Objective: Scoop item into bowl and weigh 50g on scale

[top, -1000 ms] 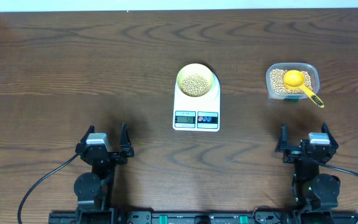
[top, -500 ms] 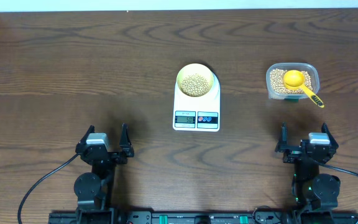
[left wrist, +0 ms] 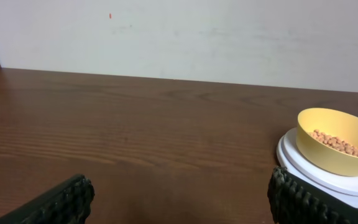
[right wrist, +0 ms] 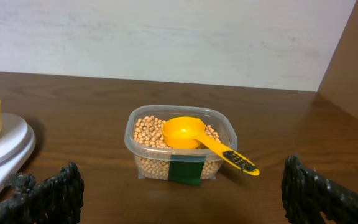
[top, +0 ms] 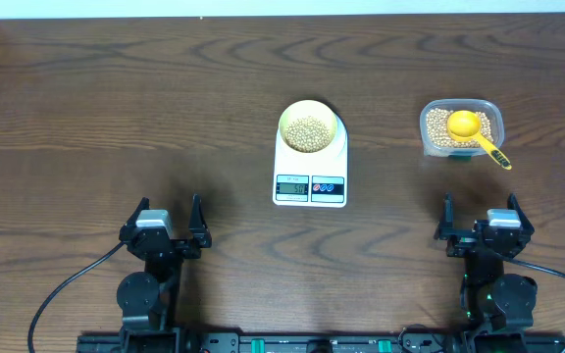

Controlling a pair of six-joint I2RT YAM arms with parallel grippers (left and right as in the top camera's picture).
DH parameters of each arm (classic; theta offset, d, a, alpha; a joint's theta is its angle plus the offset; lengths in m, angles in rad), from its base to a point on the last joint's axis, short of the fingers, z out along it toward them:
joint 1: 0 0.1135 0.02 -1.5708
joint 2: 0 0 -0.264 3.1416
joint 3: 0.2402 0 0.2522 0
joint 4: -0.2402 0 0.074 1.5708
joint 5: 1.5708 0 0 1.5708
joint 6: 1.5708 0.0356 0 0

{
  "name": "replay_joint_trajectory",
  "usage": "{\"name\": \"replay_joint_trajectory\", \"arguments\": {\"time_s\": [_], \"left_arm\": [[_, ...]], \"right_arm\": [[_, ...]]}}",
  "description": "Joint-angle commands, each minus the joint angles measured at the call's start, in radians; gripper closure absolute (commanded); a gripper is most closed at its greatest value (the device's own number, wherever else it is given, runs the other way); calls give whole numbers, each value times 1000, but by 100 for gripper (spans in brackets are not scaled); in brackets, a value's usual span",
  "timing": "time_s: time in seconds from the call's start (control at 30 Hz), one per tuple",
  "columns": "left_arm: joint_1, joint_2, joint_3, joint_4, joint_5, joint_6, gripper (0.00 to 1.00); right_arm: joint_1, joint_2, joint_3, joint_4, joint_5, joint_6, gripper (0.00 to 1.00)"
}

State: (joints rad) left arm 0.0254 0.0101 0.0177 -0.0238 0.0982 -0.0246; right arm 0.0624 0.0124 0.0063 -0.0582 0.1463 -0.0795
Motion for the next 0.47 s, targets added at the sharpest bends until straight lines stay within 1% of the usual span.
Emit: {"name": "replay_joint_trajectory", "arguments": {"time_s": [0.0, 0.43], "left_arm": [[3, -6, -14, -40, 13, 13, 9], [3, -6, -14, -40, 13, 13, 9]], "right_arm": [[3, -8, -1, -4, 0, 15, 1], [3, -8, -1, -4, 0, 15, 1]]}}
